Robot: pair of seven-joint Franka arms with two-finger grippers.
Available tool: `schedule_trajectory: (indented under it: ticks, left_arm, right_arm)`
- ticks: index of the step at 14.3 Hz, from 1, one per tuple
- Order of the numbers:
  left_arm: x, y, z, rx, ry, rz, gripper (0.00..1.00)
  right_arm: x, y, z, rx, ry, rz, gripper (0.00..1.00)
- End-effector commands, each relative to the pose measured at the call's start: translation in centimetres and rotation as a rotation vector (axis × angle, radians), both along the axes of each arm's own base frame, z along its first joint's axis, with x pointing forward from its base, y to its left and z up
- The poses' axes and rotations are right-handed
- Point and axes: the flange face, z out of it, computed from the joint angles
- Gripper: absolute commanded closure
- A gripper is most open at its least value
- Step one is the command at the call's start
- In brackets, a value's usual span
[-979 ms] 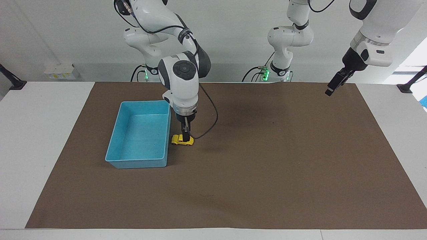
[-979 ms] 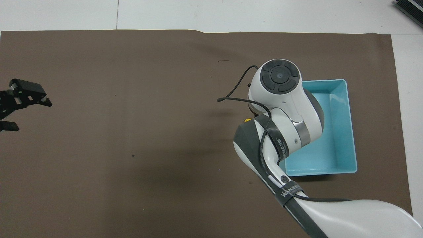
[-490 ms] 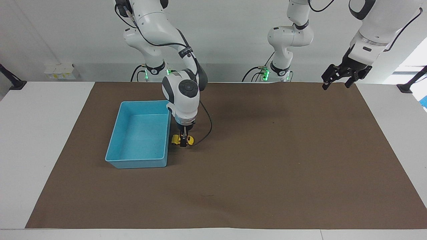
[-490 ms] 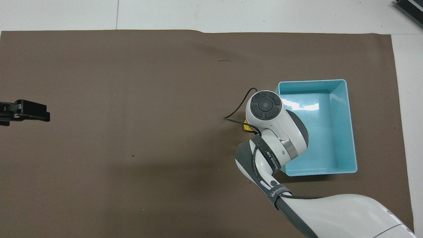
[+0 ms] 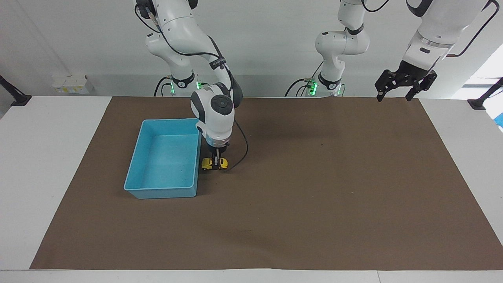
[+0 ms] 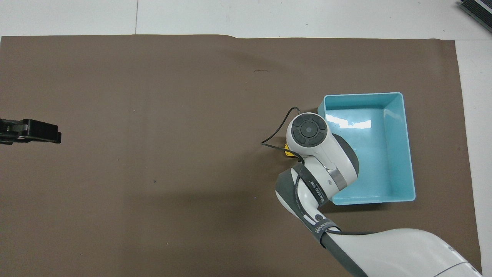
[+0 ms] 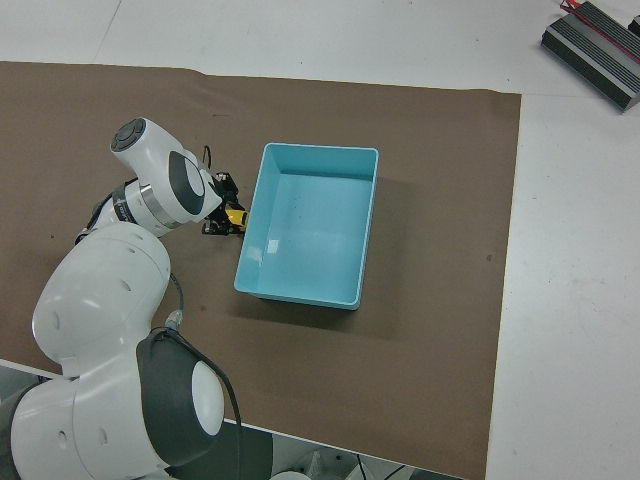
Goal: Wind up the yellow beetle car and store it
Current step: 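Grasp the yellow car with the right gripper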
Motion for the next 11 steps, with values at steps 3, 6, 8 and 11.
schedule_trajectory:
  ticks: [3, 6, 8, 11]
  left_arm:
    - [-1.0, 0.3, 0.8, 0.003, 0.002, -0.002, 0.0]
    - [-0.7, 0.8, 0.8, -0.002, -0.01, 0.009, 0.0]
    - [-0.7, 0.8, 0.8, -0.022, -0.013, 0.013, 0.0]
    - [-0.7, 0.9, 0.5, -0.027, -0.01, 0.011, 0.0]
  right_arm:
    - [0.5, 2.4, 5.0, -0.042, -0.02, 0.029, 1.0]
    - [0.9, 2.3, 10.3, -0.031, -0.029, 0.101, 1.0]
    - [0.3, 1.7, 13.2, -0.026, -0.031, 0.181, 1.0]
    - [0.0, -0.7, 17.1, -0.04, -0.011, 0.346, 1.0]
